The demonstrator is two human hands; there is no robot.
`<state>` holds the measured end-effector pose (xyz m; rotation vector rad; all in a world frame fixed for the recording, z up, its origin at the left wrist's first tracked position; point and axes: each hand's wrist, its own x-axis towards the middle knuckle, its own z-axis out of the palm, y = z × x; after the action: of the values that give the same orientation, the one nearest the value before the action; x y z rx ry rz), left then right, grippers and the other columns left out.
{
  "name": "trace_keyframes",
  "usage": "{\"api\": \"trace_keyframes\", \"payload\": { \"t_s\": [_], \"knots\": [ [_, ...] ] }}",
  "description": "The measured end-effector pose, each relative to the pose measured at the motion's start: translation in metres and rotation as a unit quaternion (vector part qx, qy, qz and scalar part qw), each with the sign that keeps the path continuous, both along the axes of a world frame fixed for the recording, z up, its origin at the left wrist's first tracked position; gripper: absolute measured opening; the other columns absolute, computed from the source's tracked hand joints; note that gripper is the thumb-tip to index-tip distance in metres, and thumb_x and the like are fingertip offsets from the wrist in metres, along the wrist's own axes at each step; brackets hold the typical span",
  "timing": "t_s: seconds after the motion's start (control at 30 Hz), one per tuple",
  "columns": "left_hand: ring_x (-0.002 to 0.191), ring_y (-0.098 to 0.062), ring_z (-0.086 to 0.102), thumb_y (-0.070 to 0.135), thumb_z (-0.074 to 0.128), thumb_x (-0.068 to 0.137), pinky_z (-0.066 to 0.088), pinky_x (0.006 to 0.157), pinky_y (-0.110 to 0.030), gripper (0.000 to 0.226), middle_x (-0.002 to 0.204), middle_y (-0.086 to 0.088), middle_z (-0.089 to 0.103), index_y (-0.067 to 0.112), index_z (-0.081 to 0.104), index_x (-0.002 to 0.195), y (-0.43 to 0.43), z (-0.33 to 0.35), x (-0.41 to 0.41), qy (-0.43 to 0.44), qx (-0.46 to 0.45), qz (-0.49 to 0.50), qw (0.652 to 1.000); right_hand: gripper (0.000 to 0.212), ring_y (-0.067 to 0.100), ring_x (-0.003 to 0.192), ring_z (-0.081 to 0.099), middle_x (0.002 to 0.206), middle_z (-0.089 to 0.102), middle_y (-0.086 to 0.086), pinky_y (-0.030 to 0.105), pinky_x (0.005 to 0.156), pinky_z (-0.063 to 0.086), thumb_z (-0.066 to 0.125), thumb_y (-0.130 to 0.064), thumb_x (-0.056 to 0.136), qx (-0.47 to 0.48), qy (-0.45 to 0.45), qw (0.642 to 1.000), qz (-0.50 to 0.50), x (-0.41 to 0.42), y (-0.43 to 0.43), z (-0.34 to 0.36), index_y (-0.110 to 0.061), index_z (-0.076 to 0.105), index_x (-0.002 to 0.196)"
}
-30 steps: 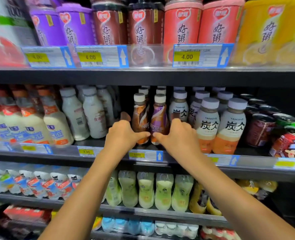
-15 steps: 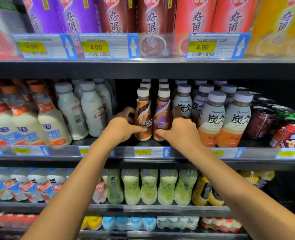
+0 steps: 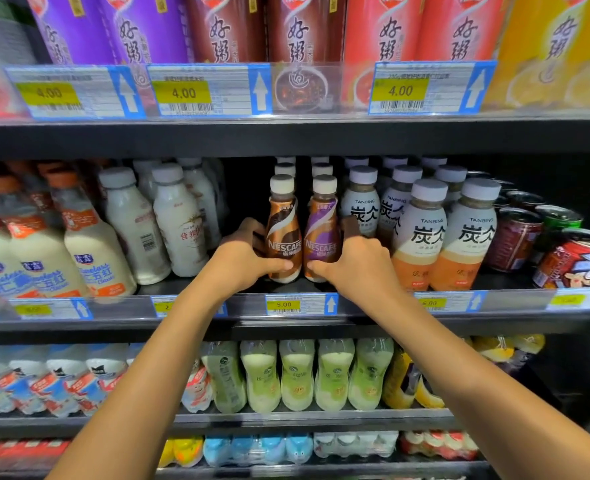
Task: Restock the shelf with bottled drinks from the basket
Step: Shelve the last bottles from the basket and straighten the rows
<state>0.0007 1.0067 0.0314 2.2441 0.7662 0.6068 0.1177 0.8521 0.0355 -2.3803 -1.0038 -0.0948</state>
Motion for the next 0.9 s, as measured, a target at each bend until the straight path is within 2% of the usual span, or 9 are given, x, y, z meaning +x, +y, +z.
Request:
{"api": "trace_keyframes", "payload": {
  "t_s": [0.1, 0.23, 0.4, 0.6, 0.77, 0.9],
  "knots": [
    [0.078, 0.004, 0.059, 0.028, 0.088, 0.072, 0.043, 0.059, -0.010, 0.059, 0.099, 0.005, 0.067, 0.015, 0.053, 0.118, 0.0013, -0.0016, -0.0017, -0.007, -0.004, -0.010, 1.000, 0.047, 0.028, 0.085, 0.057, 0.084, 0.055, 0.003, 0.031, 0.067, 0.040, 0.073, -0.056, 0.080, 0.005, 0.010, 1.000, 0.003, 0.0012, 0.0009, -0.0009, -0.020, 0.045, 0.071],
    [0.078, 0.004, 0.060, 0.030, 0.087, 0.072, 0.042, 0.057, -0.010, 0.056, 0.093, 0.010, 0.066, 0.020, 0.053, 0.116, 0.0013, -0.0016, -0.0034, -0.009, -0.007, -0.014, 1.000, 0.047, 0.023, 0.077, 0.048, 0.075, 0.048, -0.002, 0.030, 0.067, 0.038, 0.074, -0.053, 0.081, 0.008, 0.007, 1.000, 0.007, 0.0008, 0.0001, -0.0005, -0.021, 0.042, 0.068],
    [0.080, 0.001, 0.062, 0.027, 0.086, 0.074, 0.044, 0.052, -0.004, 0.055, 0.096, 0.005, 0.068, 0.018, 0.054, 0.118, 0.0007, -0.0019, -0.0039, -0.016, -0.012, -0.022, 1.000, 0.050, 0.024, 0.078, 0.046, 0.081, 0.049, 0.001, 0.030, 0.067, 0.038, 0.075, -0.052, 0.080, 0.007, 0.014, 1.000, 0.003, -0.0003, -0.0008, 0.0004, -0.024, 0.037, 0.065],
    [0.084, -0.002, 0.064, 0.030, 0.085, 0.075, 0.045, 0.060, -0.011, 0.054, 0.100, 0.003, 0.069, 0.021, 0.053, 0.118, 0.0010, -0.0033, -0.0037, -0.016, -0.008, -0.029, 0.999, 0.049, 0.024, 0.077, 0.048, 0.080, 0.051, 0.001, 0.031, 0.067, 0.039, 0.075, -0.053, 0.079, 0.012, 0.011, 1.000, 0.001, -0.0011, -0.0010, 0.0002, -0.022, 0.039, 0.066],
    [0.083, 0.000, 0.062, 0.029, 0.084, 0.077, 0.043, 0.055, -0.008, 0.055, 0.102, 0.001, 0.068, 0.019, 0.052, 0.121, -0.0002, -0.0018, -0.0035, -0.012, 0.003, -0.033, 0.999, 0.049, 0.023, 0.077, 0.047, 0.080, 0.050, 0.000, 0.030, 0.066, 0.038, 0.076, -0.053, 0.079, 0.011, 0.007, 1.000, -0.001, -0.0012, -0.0012, 0.0005, -0.024, 0.038, 0.065],
    [0.082, 0.001, 0.062, 0.029, 0.084, 0.077, 0.042, 0.052, -0.007, 0.056, 0.102, 0.003, 0.068, 0.019, 0.052, 0.122, -0.0005, -0.0018, -0.0040, -0.010, 0.004, -0.032, 0.999, 0.044, 0.024, 0.077, 0.049, 0.080, 0.052, 0.000, 0.030, 0.066, 0.037, 0.074, -0.053, 0.079, 0.012, -0.006, 1.000, -0.001, 0.0003, -0.0007, -0.0015, -0.020, 0.046, 0.071]
  ]
}}
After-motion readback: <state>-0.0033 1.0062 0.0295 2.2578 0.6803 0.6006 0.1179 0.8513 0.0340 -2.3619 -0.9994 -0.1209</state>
